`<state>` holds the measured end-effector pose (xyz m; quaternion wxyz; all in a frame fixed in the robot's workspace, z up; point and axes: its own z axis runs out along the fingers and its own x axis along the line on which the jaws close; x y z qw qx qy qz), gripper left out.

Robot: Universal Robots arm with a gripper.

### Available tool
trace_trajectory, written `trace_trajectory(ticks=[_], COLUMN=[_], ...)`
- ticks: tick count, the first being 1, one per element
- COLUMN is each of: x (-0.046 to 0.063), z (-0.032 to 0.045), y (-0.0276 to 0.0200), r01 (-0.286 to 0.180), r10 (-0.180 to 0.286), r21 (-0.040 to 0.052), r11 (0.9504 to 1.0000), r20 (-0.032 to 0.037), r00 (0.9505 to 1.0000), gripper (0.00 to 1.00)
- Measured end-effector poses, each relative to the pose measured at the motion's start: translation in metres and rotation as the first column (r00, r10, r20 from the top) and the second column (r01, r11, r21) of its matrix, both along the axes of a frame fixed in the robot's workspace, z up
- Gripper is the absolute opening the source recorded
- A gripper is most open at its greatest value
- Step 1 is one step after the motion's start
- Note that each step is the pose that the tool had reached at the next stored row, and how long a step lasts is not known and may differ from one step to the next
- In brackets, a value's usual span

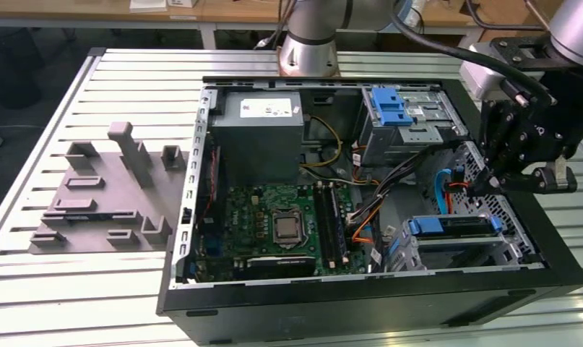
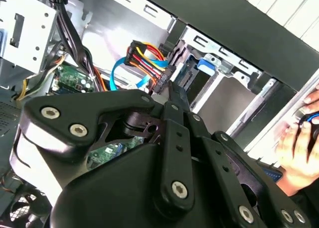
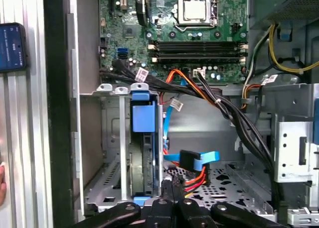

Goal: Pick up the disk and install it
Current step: 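Insert the first disk wire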

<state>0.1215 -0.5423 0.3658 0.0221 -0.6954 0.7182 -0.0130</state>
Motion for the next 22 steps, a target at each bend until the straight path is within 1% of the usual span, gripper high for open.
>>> trace_trajectory(ticks=[4, 7, 8, 12, 13, 14, 17, 22], x=[0.000, 0.000, 0.000, 0.000, 0.000, 0.000, 0.000, 0.000], z=[0.0002, -0.0005, -0.0009, -0.0035, -0.0041, -0.0050, -0.0077, -0.0115], y=[0.0002, 0.0034, 0.0047, 0.0089, 0.0098, 0.0105, 0.0117, 0.0120], r01=[0.000, 0.000, 0.000, 0.000, 0.000, 0.000, 0.000, 0.000], r10=[0.000, 0.000, 0.000, 0.000, 0.000, 0.000, 0.000, 0.000], r21=[-0.0011, -0.0022, -0.0028, -0.0046, -0.0053, -0.0059, -0.0085, -0.0136], r11=[1.0000, 1.0000, 1.0000, 1.0000, 1.0000, 1.0000, 1.0000, 0.9999], r20=[0.0000, 0.0002, 0.0002, 0.0002, 0.0002, 0.0002, 0.0003, 0.0020], r00=[1.0000, 1.0000, 1.0000, 1.0000, 1.0000, 1.0000, 1.0000, 1.0000], gripper=[0.11, 0.11, 0.18, 0.19, 0.25, 0.25, 0.25, 0.25])
